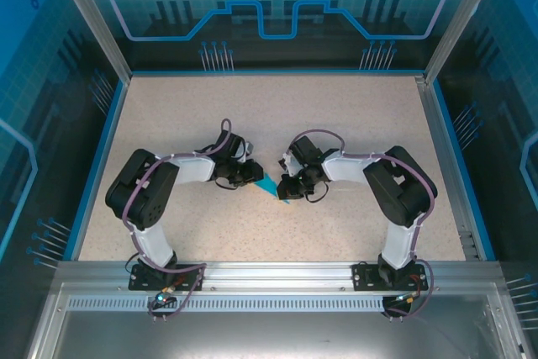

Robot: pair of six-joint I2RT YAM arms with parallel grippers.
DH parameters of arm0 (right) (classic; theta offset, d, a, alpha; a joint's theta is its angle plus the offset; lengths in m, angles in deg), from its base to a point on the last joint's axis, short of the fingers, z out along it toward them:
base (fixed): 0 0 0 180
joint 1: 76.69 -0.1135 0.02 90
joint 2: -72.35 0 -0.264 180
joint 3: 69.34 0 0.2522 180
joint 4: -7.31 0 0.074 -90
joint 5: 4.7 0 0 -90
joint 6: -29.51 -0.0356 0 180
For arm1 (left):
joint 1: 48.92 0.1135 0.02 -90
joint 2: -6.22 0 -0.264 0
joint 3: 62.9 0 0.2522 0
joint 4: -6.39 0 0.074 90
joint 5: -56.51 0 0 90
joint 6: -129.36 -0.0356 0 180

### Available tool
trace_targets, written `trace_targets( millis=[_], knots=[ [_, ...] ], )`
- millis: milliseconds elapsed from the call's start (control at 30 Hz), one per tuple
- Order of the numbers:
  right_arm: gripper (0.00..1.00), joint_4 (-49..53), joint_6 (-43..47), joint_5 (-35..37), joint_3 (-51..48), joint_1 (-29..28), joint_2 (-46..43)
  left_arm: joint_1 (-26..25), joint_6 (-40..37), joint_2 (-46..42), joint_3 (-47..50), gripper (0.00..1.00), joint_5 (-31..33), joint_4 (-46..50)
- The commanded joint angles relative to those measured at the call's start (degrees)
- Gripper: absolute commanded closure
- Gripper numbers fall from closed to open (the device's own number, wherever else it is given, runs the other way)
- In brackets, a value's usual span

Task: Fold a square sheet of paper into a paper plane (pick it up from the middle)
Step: Fold the wing for the fifth time at the center of the table.

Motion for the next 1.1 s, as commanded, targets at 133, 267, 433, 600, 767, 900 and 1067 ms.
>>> trace_targets(
  millis=[133,267,433,600,767,900,1067],
  knots=[
    [0.92,7.61,0.47,10.21,-4.09,1.36,5.87,7.21,2.56,1.76,2.24,0.74,12.24,1.86],
    [0.92,7.77,0.34,10.68,-4.02,1.45,6.42,8.78,3.20,1.65,2.17,0.74,12.31,1.59],
    [0.93,7.96,0.29,11.22,-4.11,1.60,6.68,10.26,3.11,1.52,1.86,0.74,12.95,1.91],
    [0.93,7.88,0.28,11.11,-4.16,1.60,6.69,12.49,3.91,0.69,3.04,0.73,13.03,0.78],
    [0.93,7.54,0.21,10.82,-4.13,1.62,7.02,14.43,4.68,0.21,3.69,0.73,12.41,-0.92],
    [0.93,7.35,0.11,10.63,-4.11,1.70,7.21,15.76,4.51,-0.23,3.14,0.73,11.08,-1.47],
    [0.93,7.08,0.03,9.97,-4.21,1.64,6.91,15.74,4.90,-5.95,2.49,0.71,8.18,-0.04]
  ],
)
